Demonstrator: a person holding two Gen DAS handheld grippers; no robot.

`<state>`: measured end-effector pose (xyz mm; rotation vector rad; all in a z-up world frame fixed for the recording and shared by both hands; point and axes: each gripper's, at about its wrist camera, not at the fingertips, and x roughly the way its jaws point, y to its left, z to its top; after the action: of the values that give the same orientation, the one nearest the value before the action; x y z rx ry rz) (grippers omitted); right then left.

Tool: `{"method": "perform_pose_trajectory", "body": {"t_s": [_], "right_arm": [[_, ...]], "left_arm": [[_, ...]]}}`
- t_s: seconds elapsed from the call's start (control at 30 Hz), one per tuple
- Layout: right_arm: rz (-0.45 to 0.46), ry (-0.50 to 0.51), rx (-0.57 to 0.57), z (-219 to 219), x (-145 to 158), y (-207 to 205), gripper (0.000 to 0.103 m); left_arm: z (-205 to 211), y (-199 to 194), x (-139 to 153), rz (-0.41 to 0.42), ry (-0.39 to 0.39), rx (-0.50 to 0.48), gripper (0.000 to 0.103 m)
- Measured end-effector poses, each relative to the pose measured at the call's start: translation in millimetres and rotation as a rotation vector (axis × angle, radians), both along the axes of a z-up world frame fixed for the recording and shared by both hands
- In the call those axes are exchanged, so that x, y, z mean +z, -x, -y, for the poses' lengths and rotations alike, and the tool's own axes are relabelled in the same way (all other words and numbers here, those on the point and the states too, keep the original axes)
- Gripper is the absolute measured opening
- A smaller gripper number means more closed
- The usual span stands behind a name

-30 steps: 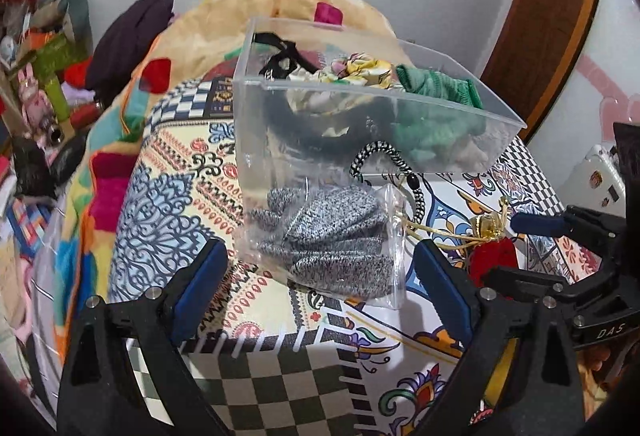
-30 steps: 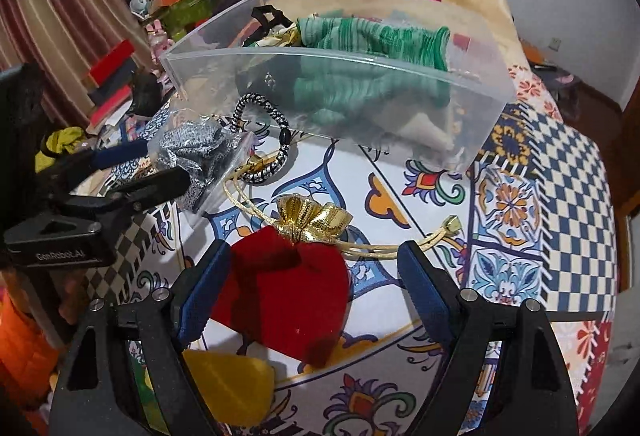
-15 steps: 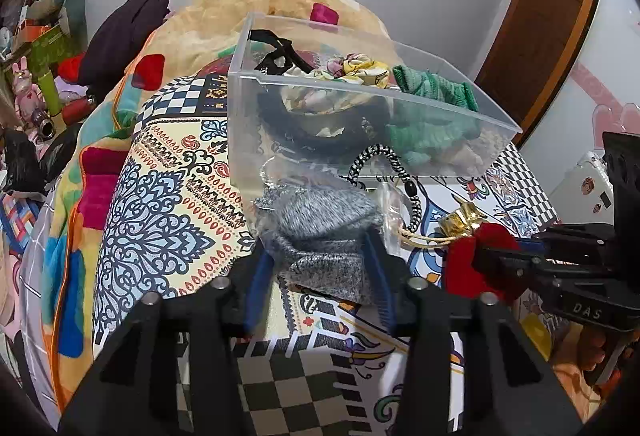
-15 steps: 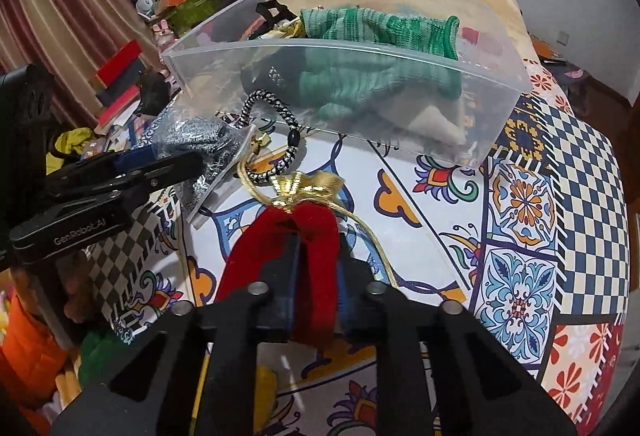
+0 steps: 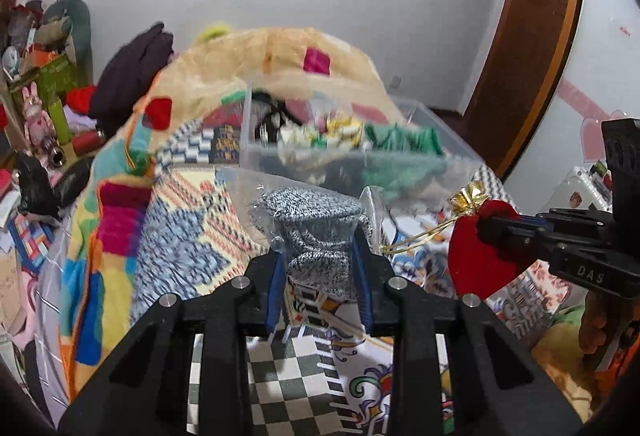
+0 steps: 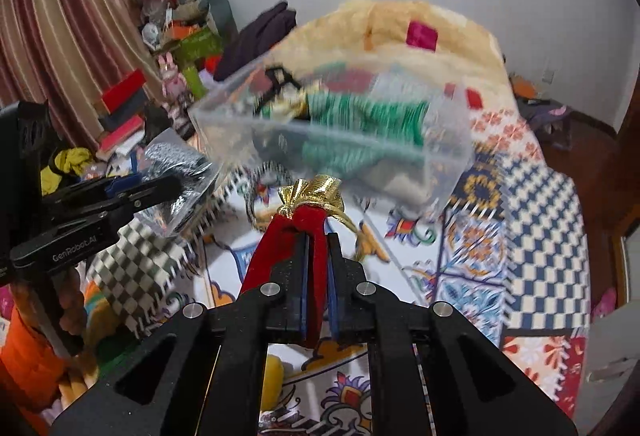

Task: Organize soft objects
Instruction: 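Grasp the silver glittery bag with the left tool while the right tool grasps the red pouch, then carry the silver bag into the box with the left tool while the right tool drops the red pouch in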

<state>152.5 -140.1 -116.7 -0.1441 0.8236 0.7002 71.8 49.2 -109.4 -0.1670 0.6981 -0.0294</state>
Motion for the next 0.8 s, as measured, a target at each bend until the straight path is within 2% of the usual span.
{"method": "perform_pose_trajectory", "body": {"t_s": [0.23,0.47,0.63,0.8], "right_arm": [[0.117,-0.054,-0.04,12.3,41.1,0.8,0.007],[0.215,-0.103,-0.092,18.6,76.3,-13.3,0.007],[0.255,-0.12,-0.118,16.2,90.2,-26.8,0.007],[0.266,-0.123,-0.128,6.7,90.1,-43.7,0.007]], "left_arm": [[-2.4,5.5,45.9,0.126,-0.02,0.003,0.03],[-6.0,-10.4,73.1,0.193,-0.035,-0.003,0.03],[-8.0,-32.1,80.7,0.203,-0.032,-0.019,0.03],[-7.8,-60.6,73.1,0.174,-0.047,-0.025,0.03]]}}
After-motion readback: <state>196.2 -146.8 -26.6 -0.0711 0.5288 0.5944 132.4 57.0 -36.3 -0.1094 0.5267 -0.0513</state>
